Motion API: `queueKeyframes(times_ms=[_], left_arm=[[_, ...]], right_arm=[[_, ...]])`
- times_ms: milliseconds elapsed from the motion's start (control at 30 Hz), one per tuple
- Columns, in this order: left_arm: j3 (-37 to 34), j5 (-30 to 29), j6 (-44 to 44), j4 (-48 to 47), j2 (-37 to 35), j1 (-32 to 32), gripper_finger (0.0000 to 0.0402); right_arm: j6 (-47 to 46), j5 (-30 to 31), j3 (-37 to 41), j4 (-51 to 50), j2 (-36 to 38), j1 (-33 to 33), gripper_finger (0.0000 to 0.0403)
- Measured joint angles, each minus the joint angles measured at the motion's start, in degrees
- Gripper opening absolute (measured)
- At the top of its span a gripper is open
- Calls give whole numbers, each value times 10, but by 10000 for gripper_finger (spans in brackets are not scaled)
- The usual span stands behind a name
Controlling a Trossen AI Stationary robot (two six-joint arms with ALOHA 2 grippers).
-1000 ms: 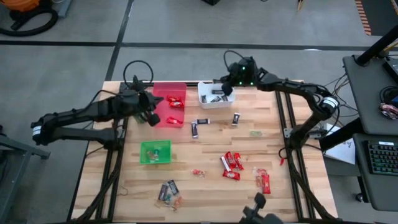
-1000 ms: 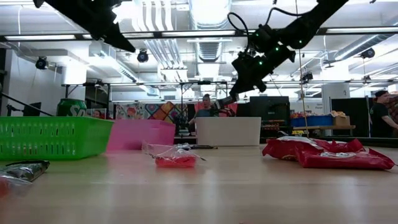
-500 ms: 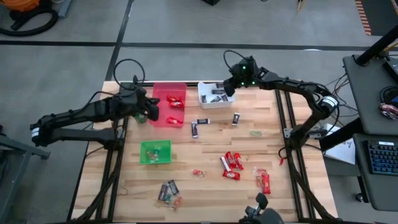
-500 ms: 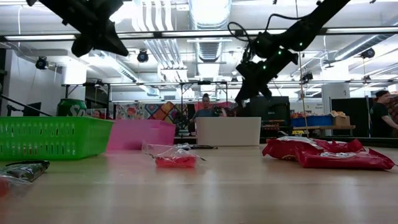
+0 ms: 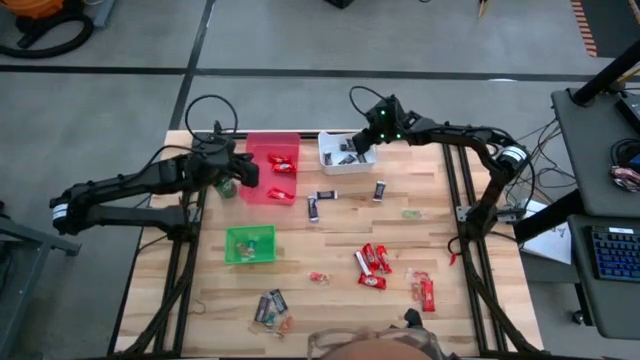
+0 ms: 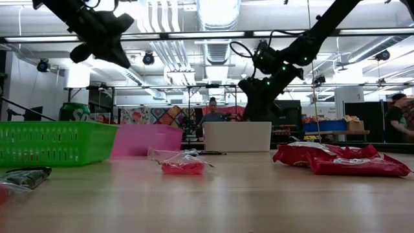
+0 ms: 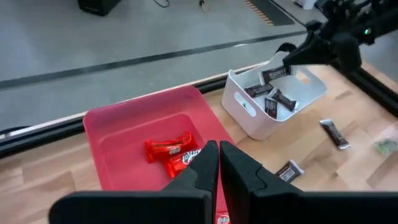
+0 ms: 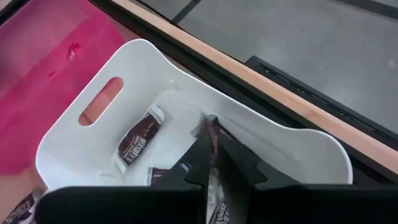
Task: Organize candy in baskets
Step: Put the brown chocolate into the white bin, then put the green gummy into the green bin
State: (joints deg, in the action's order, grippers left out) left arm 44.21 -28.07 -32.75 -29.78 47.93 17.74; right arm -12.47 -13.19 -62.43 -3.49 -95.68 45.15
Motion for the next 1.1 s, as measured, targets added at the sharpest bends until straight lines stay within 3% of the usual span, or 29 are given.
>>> queueKeyframes(times_ms=[200, 333, 767, 900, 1033, 1100], left_arm=[[0, 1, 22, 2, 24, 0, 0], [0, 33, 20, 21, 34, 0, 0], [5, 47, 24, 43, 44, 0, 0], [3, 47, 69, 45, 67, 0, 0], [3, 44, 138, 69, 103, 0, 0], [3, 45, 152, 81, 123, -1, 0]], right_arm=[[-4, -4, -6, -6, 0, 0, 72], [1, -5, -23, -8, 0, 0, 98], [116, -13, -131, 4, 0, -2, 102], [70, -74, -131, -30, 3, -9, 102], [38, -189, -143, -161, 21, -29, 102], [29, -215, -149, -244, 29, -54, 102]])
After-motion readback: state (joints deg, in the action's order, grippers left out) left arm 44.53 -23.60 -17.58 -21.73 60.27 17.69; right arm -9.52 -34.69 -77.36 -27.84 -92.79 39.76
